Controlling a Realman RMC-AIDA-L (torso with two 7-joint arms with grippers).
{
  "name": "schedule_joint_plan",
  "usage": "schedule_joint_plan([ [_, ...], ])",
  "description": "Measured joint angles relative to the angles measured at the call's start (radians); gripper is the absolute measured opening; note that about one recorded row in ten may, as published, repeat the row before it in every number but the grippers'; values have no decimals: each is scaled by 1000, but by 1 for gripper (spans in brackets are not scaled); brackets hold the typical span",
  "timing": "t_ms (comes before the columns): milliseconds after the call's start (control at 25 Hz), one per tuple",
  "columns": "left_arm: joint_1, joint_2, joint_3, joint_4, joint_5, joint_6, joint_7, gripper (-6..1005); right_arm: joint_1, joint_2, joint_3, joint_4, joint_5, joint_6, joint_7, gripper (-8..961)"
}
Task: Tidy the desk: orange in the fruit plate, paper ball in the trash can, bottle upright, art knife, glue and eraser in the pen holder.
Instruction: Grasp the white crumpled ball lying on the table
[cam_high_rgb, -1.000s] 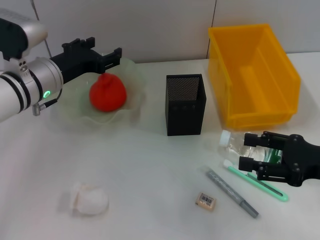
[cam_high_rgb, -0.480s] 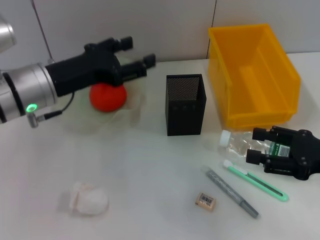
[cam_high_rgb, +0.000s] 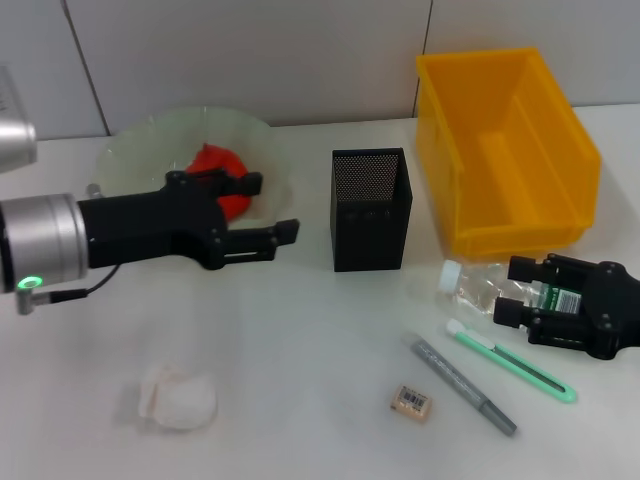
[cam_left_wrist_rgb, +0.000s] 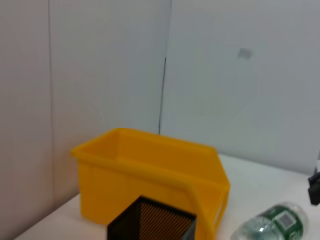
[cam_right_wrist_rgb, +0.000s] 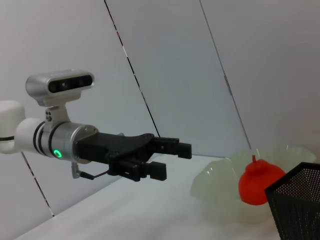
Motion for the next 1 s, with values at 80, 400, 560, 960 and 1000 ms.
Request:
schedule_joint_plan([
  [80,25,1,-12,46,35,4,-28,769,1,0,0,-3,0,1,0,763],
  [400,74,-4,-96,114,99,96,-126,762,4,2,0,-24,-1,6,-13,763],
  [560,96,1,-102,149,144,141,-160,758,6,2,-5,-31,-1,17,-14,763],
  [960,153,-23,-150,217,349,184,-191,749,15,3,-9,-52,-1,26,-16,763],
  [1000,155,-22,-150,218,354,190,-191,748,16,3,-9,-56,-1,26,-16,763],
])
